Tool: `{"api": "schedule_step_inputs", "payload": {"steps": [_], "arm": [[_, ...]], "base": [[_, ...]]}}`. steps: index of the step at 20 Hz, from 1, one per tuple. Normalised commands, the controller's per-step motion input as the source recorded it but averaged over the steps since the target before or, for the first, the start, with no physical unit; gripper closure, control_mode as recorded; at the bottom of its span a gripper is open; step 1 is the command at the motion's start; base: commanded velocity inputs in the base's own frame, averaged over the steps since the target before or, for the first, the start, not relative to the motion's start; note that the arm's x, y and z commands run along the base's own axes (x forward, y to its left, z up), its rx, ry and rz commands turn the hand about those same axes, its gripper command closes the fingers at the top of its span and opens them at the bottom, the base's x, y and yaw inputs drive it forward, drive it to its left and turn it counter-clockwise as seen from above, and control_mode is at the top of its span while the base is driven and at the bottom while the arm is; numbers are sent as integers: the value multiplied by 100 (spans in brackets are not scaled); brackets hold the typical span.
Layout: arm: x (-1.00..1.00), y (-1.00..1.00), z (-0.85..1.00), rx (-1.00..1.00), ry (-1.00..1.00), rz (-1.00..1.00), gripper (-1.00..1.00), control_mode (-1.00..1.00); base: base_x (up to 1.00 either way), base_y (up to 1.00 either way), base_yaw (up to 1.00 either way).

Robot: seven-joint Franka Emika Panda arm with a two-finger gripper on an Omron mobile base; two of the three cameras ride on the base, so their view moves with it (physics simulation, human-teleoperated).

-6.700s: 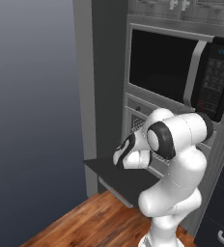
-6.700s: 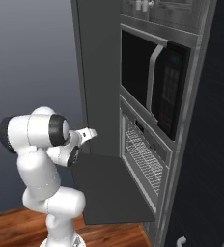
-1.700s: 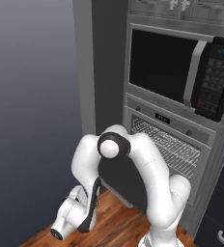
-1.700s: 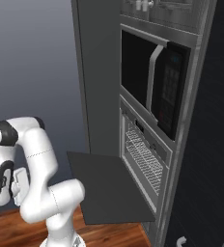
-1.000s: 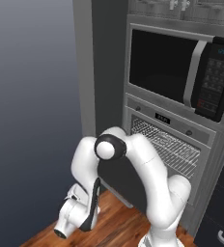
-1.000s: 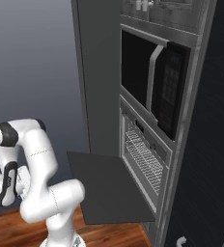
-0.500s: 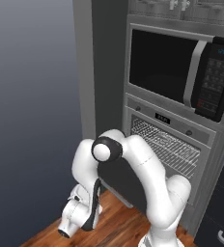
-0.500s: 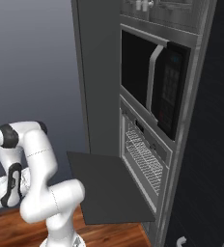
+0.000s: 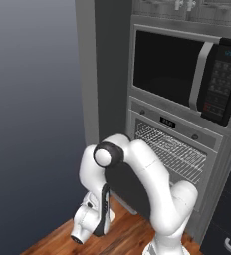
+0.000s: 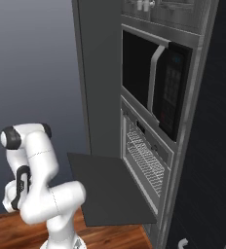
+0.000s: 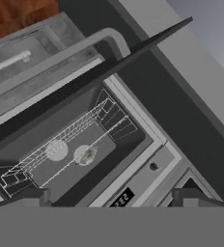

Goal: Place the fish on the top rack of the oven, and slide the tray back inside. Close the oven door.

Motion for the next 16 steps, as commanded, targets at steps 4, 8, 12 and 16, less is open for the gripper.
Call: {"api": "schedule_step_inputs", "payload": {"steps": [4, 8, 12, 16], "arm": [[31, -52, -1, 0, 0, -2, -100, -100], [22, -53, -6, 0, 0, -1, -100, -100], [23, -44, -23, 0, 0, -1, -100, -100], [52, -19, -57, 0, 0, 0, -100, -100]], "base": [[0, 0, 0], [0, 0, 0], [0, 0, 0], [0, 0, 0]]}}
